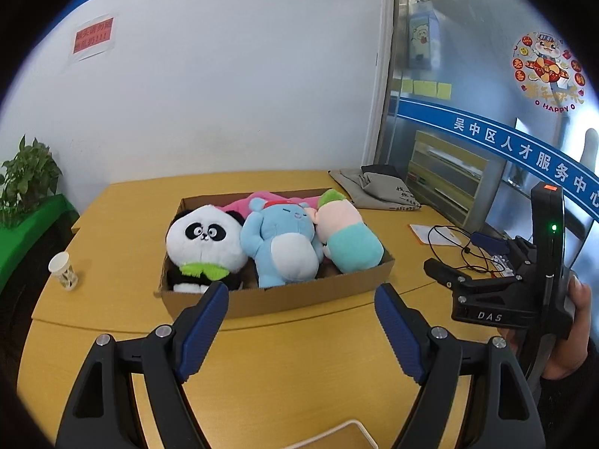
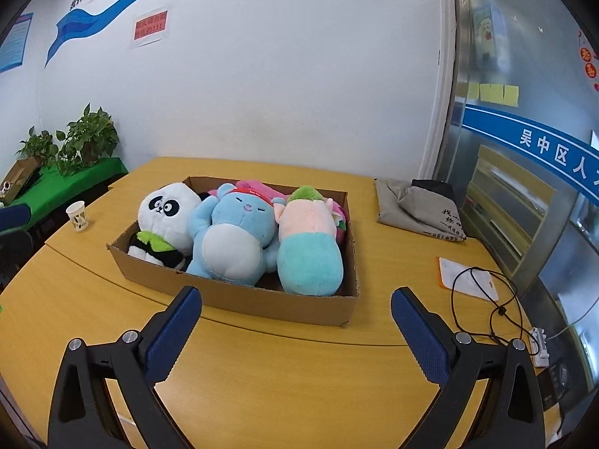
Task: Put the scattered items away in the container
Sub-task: 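Move both grippers down to the clear phone case on the table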
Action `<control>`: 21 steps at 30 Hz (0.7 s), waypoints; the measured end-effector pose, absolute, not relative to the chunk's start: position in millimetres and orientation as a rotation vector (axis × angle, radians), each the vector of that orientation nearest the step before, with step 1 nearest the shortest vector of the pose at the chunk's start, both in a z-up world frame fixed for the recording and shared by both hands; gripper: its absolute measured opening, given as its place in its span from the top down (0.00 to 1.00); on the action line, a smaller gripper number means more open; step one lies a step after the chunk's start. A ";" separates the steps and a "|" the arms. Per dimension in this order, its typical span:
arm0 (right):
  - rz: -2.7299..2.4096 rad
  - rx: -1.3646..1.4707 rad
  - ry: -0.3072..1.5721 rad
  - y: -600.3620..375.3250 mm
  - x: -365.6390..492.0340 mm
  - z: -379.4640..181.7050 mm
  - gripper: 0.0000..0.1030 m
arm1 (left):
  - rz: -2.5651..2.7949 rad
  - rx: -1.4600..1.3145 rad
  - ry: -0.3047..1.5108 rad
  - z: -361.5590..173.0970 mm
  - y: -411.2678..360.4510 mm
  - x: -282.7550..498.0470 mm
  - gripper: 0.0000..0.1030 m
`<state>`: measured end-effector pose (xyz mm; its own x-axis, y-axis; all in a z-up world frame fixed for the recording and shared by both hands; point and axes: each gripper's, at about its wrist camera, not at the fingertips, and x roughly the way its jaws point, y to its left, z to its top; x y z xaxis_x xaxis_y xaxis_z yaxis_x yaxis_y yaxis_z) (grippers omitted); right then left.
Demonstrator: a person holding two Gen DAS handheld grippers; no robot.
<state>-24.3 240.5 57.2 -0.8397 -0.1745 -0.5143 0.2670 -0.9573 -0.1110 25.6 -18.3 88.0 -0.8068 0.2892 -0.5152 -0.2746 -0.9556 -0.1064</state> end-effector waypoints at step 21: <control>-2.443 1.152 0.202 215.9 40.0 -86.1 0.00 | 2.673 -1.327 -0.225 -58.2 -67.8 70.9 0.22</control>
<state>40.0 215.9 -86.1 -0.5624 -0.3180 -0.7633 0.4393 -0.8970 0.0500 70.9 -67.8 -58.2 -0.5980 0.1983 -0.7766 -0.0659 -0.9778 -0.1990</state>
